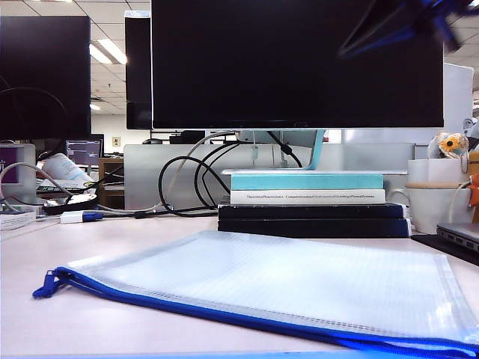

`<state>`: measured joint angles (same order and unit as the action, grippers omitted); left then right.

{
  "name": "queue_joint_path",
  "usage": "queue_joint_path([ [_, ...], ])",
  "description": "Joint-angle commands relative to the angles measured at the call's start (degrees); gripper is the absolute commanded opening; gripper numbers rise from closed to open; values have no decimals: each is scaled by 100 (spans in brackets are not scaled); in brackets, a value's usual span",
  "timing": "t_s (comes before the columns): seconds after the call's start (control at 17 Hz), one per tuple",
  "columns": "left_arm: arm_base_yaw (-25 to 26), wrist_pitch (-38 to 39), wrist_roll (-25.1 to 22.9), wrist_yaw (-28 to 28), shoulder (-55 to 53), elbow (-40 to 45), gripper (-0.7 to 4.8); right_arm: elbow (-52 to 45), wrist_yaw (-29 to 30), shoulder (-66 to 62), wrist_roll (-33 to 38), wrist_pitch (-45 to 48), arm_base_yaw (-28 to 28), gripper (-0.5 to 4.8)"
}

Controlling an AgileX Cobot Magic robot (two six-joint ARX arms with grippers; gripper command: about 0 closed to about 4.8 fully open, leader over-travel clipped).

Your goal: Pick up the transparent plastic file bag with a blue zipper and close its zipper.

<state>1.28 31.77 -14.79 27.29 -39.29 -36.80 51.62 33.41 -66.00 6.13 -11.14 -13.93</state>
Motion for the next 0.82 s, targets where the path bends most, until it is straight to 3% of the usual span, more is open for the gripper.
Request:
queue_joint_path([
  [0.06,-601,111,-212,39,-560,-170,-6,90,317,-337,-87,79,-382,-8],
  [0.18,-1292,109,-531,-291,-1027,-254,-6,90,317,-579,-219,17,-640,-8],
  [0.24,-1770,44,-535,-1045,-1366,-264,-6,90,315,-726,-219,22,-787,-8],
  [0.29,-2109,57,-531,-1458,-1799,-267,-6,90,317,-831,-256,9,-870,-8],
  [0.41,-2267,44,-404,-1484,-2297,-269,-6,90,227,-833,-704,-249,-944,-8],
  [0.47,-2269,35,-409,-1283,-2645,-271,-6,90,-278,-835,-1088,-726,-1023,-8],
  [0.65,-2295,-20,-479,-1034,-3108,-271,-6,87,-267,-866,-1134,-815,-1484,-6],
  [0.71,-2430,-122,-586,-988,-3174,-271,113,81,-275,-909,-1193,-791,-1628,39],
  [0.76,-2564,-140,-634,-1169,-3174,-271,161,83,-308,-909,-1198,-782,-1628,46],
  [0.82,-2651,-166,-629,-1349,-3178,-271,161,83,-313,-909,-1200,-767,-1626,45],
])
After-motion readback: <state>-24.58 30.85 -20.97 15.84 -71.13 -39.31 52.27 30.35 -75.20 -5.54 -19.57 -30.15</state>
